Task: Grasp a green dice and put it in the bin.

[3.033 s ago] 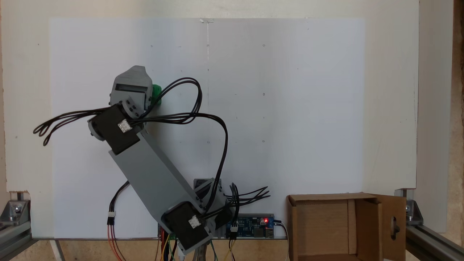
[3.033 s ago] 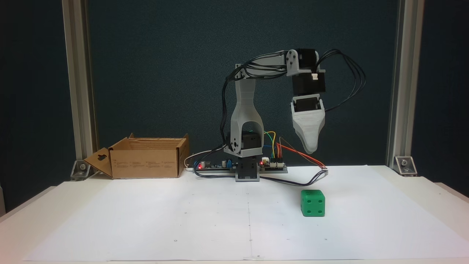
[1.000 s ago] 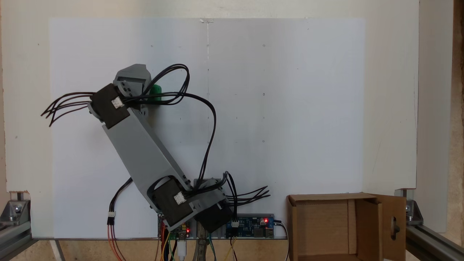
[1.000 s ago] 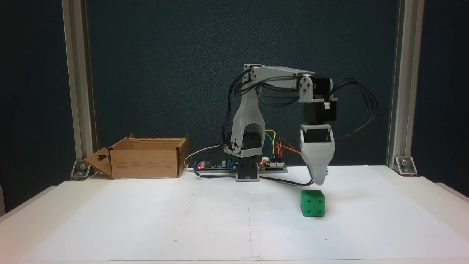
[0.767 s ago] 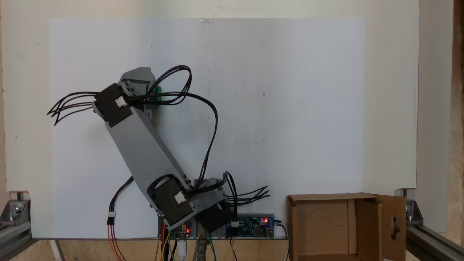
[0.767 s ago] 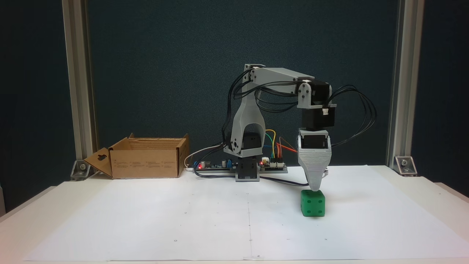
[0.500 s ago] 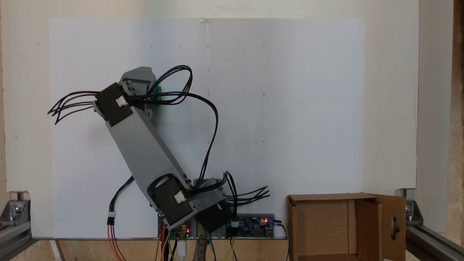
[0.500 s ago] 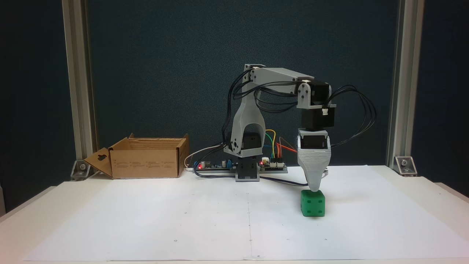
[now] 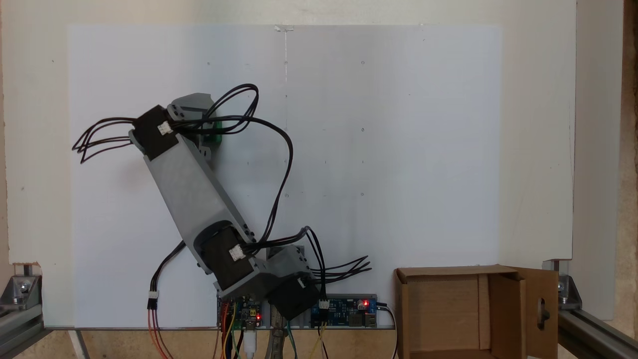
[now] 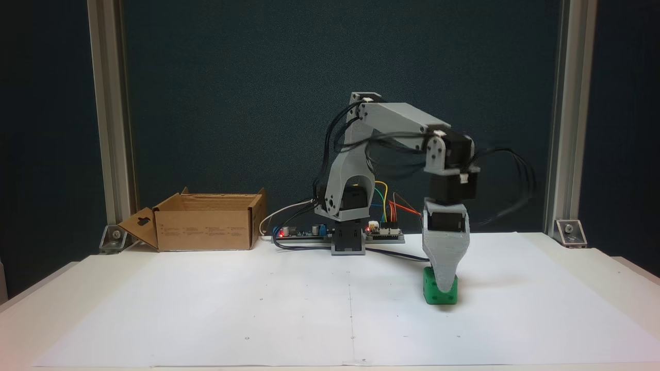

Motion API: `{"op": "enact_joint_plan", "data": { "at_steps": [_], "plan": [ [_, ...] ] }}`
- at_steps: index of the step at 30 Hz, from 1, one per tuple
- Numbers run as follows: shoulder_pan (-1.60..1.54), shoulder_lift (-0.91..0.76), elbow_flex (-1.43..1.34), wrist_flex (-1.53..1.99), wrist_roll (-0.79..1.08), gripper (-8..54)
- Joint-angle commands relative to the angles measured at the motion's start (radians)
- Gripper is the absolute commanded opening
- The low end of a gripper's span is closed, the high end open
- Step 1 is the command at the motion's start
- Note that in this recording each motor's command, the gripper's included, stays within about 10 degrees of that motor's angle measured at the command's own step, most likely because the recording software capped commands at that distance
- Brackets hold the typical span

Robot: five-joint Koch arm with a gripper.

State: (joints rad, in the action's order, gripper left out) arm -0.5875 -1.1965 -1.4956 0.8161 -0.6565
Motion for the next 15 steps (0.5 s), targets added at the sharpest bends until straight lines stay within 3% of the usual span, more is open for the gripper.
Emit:
{"op": "enact_joint_plan", "data": {
  "at_steps": [1,15],
  "plan": [
    [0.000,-0.008,0.012,-0.009,-0.081,43.2],
    [0.003,0.040,0.005,-0.011,-0.081,43.1]
  ]
}}
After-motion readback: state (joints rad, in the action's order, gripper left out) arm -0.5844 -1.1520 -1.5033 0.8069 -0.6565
